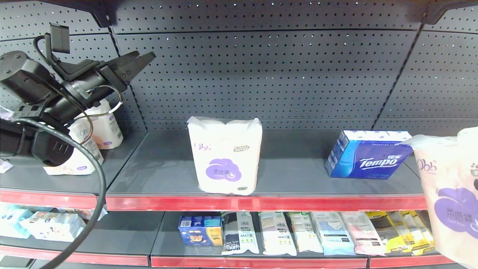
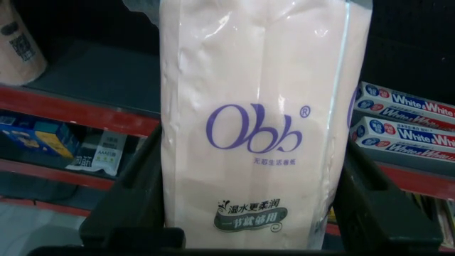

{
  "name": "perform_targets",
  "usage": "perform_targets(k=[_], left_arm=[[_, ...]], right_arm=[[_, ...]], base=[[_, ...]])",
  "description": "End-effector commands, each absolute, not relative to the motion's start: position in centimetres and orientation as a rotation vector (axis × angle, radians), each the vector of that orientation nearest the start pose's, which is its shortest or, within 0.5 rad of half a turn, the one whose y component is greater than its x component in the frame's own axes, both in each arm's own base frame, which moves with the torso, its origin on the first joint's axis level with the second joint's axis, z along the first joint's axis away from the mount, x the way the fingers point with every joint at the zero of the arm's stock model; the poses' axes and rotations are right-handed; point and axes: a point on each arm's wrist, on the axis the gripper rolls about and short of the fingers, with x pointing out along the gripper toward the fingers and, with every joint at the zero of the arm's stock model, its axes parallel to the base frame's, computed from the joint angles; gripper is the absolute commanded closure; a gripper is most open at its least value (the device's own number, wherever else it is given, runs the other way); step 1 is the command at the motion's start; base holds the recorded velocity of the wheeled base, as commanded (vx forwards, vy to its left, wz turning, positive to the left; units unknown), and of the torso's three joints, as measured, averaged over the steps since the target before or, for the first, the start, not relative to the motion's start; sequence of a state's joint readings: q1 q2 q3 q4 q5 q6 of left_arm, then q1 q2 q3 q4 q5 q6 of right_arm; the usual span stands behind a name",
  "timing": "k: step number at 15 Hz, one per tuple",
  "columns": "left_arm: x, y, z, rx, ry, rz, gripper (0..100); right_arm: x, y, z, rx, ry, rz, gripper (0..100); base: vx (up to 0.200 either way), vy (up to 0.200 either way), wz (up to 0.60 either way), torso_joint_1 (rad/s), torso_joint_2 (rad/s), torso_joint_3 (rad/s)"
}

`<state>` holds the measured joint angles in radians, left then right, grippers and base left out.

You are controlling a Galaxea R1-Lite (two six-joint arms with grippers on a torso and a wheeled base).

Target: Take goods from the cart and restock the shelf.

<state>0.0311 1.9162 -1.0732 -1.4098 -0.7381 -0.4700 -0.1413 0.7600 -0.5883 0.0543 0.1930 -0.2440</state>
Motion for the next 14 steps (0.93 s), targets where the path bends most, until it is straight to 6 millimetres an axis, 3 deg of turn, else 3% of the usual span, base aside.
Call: perform_targets(k=[1,6,9,14], left_arm=[[34.4,-0.3,26.5,-0.212,-0.386,-0.783,0],[32.5,0.2,23.8,-0.213,-0.295,-0.731,0],[32.2,0.1,23.5,-0.212,-0.291,-0.711,0],[28.0,-0.1,20.6,-0.217,-0.174,-0.686,0]], right_arm=[[6.7,-0.5,22.9,-0.204,0.215,0.079,100],[6.8,-0.5,22.8,-0.198,0.220,0.079,100],[6.8,-0.5,22.8,-0.198,0.218,0.080,100],[7.1,-0.5,22.7,-0.182,0.228,0.095,100]], base=[[0.000,0.000,0.00,0.000,0.00,0.000],[0.000,0.000,0.00,0.000,0.00,0.000],[0.000,0.000,0.00,0.000,0.00,0.000],[0.000,0.000,0.00,0.000,0.00,0.000]])
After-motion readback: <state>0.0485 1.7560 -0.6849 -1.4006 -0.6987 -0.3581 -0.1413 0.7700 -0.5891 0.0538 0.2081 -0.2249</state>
